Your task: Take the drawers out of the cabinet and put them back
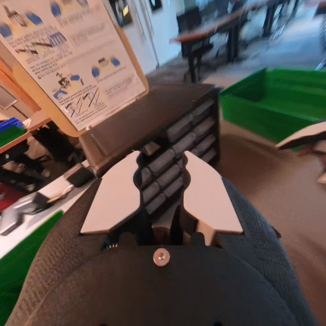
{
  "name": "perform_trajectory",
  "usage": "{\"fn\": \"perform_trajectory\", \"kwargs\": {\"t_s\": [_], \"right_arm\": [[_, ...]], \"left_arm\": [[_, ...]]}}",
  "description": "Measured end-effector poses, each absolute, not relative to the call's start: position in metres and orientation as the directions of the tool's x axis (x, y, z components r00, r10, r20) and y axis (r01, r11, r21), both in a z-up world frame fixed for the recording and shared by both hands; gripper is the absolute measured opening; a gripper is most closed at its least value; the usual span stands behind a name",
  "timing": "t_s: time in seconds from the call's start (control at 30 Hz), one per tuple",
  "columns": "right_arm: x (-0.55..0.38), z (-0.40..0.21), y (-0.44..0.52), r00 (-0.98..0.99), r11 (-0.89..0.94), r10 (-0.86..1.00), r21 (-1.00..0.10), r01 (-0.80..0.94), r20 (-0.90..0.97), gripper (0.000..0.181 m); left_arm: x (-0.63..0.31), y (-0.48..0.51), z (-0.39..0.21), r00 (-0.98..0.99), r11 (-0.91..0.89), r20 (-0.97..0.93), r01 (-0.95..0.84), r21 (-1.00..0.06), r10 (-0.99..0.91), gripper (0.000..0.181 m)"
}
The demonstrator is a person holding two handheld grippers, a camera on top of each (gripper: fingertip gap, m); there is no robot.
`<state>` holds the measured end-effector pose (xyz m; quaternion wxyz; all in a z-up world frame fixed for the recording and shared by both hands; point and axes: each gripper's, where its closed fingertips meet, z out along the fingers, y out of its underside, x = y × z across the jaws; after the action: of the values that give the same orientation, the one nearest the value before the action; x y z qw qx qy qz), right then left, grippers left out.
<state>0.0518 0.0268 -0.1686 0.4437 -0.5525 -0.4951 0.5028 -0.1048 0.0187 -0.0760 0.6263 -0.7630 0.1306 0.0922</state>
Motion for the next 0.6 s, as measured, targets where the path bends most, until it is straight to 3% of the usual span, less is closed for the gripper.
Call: {"fn": "perform_trajectory", "kwargs": {"t_s": [0.1, 0.23, 0.5, 0.6], "right_arm": [[0.051, -0.168, 0.019, -0.039, -0.131, 0.990, -0.987, 0.098, -0.135, 0.075], [0.051, -0.155, 0.010, -0.066, -0.085, 0.994, -0.996, 0.035, -0.087, 0.079], [0.052, -0.148, 0.020, 0.001, -0.015, 1.000, -1.000, -0.014, -0.015, 0.092], [0.051, -0.150, 0.021, 0.008, -0.032, 0.999, -0.999, -0.017, -0.032, 0.093]], "left_arm": [[-0.102, -0.021, -0.086, 0.971, -0.020, -0.239, -0.239, -0.971, 0.022, 0.058], [-0.173, -0.066, -0.111, 0.917, -0.021, -0.275, -0.281, -0.960, 0.290, 0.075], [-0.303, -0.159, -0.149, 0.750, -0.383, -0.377, -0.179, -0.906, 0.543, 0.076], [-0.304, -0.179, -0.187, 0.850, -0.568, -0.387, -0.132, -0.812, 0.357, 0.068]]}}
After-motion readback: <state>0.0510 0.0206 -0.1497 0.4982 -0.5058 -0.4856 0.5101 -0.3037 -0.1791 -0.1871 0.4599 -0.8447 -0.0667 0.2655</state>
